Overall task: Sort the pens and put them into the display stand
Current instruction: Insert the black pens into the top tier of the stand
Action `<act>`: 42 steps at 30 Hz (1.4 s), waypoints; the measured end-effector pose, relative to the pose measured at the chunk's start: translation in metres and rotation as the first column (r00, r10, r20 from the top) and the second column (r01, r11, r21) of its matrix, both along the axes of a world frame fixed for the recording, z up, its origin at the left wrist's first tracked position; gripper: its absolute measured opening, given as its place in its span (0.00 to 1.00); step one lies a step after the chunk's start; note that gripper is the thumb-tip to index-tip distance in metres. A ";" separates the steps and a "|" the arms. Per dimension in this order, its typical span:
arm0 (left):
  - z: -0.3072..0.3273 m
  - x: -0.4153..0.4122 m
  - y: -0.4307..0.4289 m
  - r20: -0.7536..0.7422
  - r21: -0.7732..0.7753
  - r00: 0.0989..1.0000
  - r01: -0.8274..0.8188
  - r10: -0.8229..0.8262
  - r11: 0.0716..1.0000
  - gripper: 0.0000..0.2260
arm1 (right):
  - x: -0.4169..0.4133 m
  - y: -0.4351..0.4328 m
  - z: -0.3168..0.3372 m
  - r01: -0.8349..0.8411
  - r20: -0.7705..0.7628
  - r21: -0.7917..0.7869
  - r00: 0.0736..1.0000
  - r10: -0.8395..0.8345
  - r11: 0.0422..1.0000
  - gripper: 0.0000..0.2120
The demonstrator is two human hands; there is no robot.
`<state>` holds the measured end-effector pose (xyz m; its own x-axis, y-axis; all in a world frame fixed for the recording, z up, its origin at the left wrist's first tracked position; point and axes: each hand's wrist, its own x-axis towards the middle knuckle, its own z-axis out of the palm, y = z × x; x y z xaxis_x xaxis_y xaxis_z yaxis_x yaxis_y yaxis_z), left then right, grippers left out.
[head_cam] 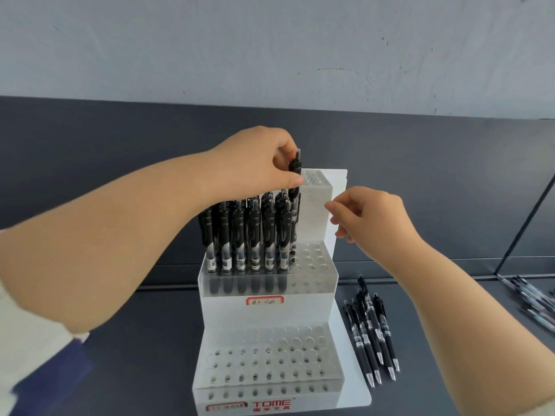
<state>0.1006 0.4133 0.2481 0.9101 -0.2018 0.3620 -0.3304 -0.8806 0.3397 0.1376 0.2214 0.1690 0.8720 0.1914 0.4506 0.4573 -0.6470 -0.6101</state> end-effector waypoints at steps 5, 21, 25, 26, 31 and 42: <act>0.002 0.001 -0.001 0.001 -0.003 1.000 0.010 -0.010 1.000 0.11 | 0.001 0.000 -0.002 0.007 0.002 -0.012 1.000 -0.007 1.000 0.08; -0.004 -0.008 -0.006 0.088 0.083 0.996 0.027 -0.034 0.996 0.04 | 0.000 0.002 -0.013 0.014 -0.022 -0.014 1.000 -0.015 1.000 0.09; -0.021 -0.018 -0.034 0.202 0.230 0.972 0.071 -0.119 0.971 0.03 | 0.003 -0.013 -0.029 0.041 -0.040 0.007 0.998 -0.040 0.999 0.09; -0.026 -0.018 -0.043 0.221 0.259 0.965 0.081 -0.141 0.962 0.04 | 0.004 -0.018 -0.034 0.045 -0.053 0.004 0.998 -0.045 0.999 0.09; -0.061 -0.017 -0.092 0.283 0.339 0.913 0.191 -0.293 0.921 0.04 | 0.013 -0.056 -0.055 0.051 -0.163 -0.063 0.985 -0.060 0.997 0.09; -0.157 -0.006 -0.168 -0.253 0.412 0.962 0.011 0.103 0.911 0.02 | 0.042 -0.117 -0.151 -0.118 -0.544 -0.347 0.833 -0.097 0.930 0.14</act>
<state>0.0948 0.2454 0.0914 0.9720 -0.2348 0.0034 -0.2348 -0.9719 0.0181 0.1799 0.1044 0.0185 0.9474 0.2527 -0.1966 0.1282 -0.8621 -0.4903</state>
